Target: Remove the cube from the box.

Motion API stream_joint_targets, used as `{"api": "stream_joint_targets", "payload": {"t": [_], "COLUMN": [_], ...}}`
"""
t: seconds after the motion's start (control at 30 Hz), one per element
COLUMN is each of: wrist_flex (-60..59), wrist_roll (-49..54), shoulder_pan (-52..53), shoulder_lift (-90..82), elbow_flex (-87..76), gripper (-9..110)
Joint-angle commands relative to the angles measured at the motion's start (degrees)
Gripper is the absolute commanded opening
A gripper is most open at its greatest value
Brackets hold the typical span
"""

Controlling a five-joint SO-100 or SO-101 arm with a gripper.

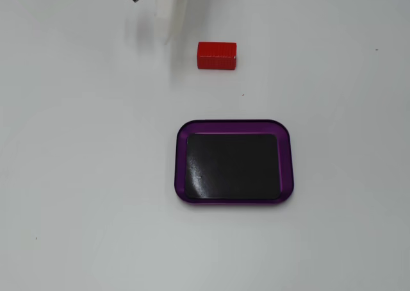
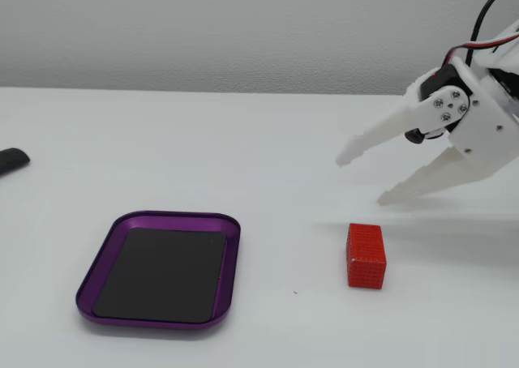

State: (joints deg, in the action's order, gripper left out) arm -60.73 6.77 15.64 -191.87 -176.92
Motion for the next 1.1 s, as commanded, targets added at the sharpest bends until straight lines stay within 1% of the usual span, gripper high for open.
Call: {"api": "stream_joint_targets", "payload": {"t": [0.0,0.13,0.3,1.07], "wrist_flex": [-4.31,-6.24,-7.82,-7.03], "wrist_roll": [-0.35,-0.35,-0.44,0.26], "shoulder_pan": [-0.26,0.18,0.35,-0.26], "shoulder_lift": [-3.69,-3.69,-3.69,-3.69], "elbow_flex": [-0.62,-0.62,-0.44,-0.53], "gripper": [14,-1,-1,0]}}
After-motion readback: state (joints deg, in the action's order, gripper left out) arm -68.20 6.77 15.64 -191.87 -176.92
